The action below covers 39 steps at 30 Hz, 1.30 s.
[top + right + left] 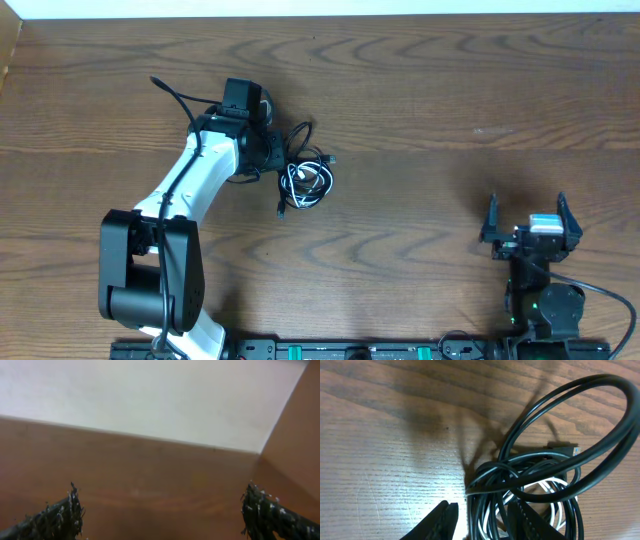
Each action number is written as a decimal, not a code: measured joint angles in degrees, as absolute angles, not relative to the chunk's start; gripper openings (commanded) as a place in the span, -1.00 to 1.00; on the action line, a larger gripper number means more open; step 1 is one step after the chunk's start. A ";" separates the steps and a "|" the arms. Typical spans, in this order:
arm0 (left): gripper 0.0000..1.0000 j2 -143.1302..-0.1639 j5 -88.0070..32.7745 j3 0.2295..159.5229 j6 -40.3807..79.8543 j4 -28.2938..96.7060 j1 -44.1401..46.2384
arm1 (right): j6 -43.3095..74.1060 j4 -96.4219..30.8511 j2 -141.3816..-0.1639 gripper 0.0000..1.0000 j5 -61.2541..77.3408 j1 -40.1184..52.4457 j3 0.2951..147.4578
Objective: Untangle cables
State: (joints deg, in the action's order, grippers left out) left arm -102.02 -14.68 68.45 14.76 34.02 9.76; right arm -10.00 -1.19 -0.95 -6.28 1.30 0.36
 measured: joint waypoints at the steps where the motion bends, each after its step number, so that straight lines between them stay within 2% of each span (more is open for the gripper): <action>1: -0.20 -102.02 -14.68 68.45 14.39 33.95 9.76 | -10.04 -2.48 -0.97 0.99 -6.31 1.30 0.36; 12: -0.08 -102.37 -13.10 68.45 11.88 32.01 9.76 | -11.75 -0.51 -1.06 0.98 -6.46 1.30 0.36; 17: -0.07 -104.99 -12.10 68.20 11.75 28.12 9.82 | -16.32 7.33 -0.99 0.99 -6.00 1.30 0.36; 23: -0.08 -107.70 -11.66 67.96 11.77 26.70 9.87 | -27.55 20.56 -1.48 0.99 0.30 1.30 0.36; 24: -0.18 -107.83 -11.66 67.96 11.79 26.70 9.87 | -29.36 23.35 -2.02 0.99 0.93 1.30 0.36; 26: -0.85 -107.85 -11.66 67.94 11.92 26.63 9.87 | -31.57 27.42 -3.73 0.98 1.76 1.30 0.38; 32: -0.85 -107.79 -11.68 67.94 11.79 26.09 9.87 | -34.76 31.92 -20.08 0.99 4.38 1.30 6.22; 39: -0.85 -101.01 -11.62 67.94 11.81 25.78 9.87 | -34.87 32.60 -43.90 0.99 10.83 1.30 27.57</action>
